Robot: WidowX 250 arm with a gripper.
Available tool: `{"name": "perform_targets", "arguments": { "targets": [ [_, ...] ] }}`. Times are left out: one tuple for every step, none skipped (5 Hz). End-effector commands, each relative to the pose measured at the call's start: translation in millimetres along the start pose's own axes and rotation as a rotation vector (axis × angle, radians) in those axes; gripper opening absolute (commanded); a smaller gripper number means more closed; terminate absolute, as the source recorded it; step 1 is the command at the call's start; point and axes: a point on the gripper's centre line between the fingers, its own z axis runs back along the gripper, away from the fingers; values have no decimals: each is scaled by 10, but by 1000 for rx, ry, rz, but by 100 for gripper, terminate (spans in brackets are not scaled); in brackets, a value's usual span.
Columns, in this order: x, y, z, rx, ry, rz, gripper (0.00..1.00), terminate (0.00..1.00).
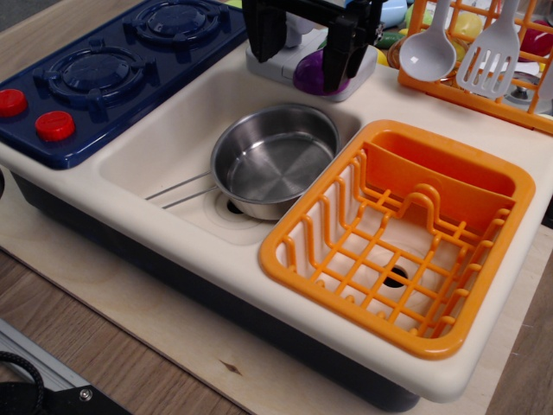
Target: Put eggplant into pan
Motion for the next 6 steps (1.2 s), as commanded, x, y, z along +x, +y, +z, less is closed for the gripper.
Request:
{"name": "perform_targets", "arguments": {
  "targets": [
    [167, 28, 74, 7, -65, 2, 100, 0],
    [191, 12, 10, -11, -91, 5, 100, 0],
    [233, 26, -91, -17, -108, -7, 100, 0],
    [252, 45, -179, -29, -111, -3, 100, 0],
    [231, 41, -286, -15, -116, 1, 100, 0],
    [288, 20, -310, 22, -123, 14, 0, 0]
  ]
}}
